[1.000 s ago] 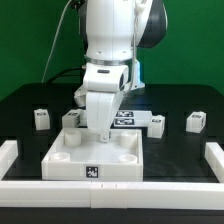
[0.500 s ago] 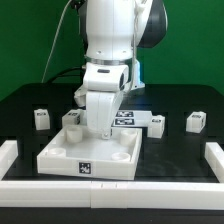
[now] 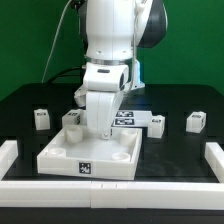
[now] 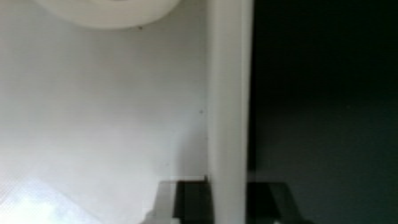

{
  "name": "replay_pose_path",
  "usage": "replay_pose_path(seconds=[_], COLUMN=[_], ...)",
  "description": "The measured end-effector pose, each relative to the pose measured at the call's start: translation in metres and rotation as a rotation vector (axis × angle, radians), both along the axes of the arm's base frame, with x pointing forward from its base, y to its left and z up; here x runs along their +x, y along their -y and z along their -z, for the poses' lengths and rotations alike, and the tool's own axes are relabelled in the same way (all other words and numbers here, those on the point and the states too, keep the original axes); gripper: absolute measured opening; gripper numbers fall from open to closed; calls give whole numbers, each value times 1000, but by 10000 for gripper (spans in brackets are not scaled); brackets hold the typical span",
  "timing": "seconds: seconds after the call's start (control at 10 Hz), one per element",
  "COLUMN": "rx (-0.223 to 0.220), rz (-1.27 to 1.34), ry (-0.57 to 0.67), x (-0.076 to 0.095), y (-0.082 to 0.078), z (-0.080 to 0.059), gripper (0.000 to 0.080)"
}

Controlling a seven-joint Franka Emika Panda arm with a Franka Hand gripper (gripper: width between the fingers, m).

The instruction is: Assemble one leg

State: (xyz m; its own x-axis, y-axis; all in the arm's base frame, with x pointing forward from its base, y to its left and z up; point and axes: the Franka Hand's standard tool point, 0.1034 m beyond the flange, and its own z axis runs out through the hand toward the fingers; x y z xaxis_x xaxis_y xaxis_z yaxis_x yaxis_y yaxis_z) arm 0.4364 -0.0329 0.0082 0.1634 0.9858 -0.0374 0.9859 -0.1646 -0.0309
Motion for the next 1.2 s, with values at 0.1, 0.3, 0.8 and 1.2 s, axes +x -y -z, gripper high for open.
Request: replay_pose_path(seconds=[0.1, 0.3, 0.8, 1.2], rx=[0, 0, 21, 15], rz=[0, -25, -52, -127], ry=[0, 1, 39, 34], x=[0, 5, 36, 37], y=[0, -4, -60, -60], z=[0, 0, 0, 0], gripper=[60, 60, 60, 60])
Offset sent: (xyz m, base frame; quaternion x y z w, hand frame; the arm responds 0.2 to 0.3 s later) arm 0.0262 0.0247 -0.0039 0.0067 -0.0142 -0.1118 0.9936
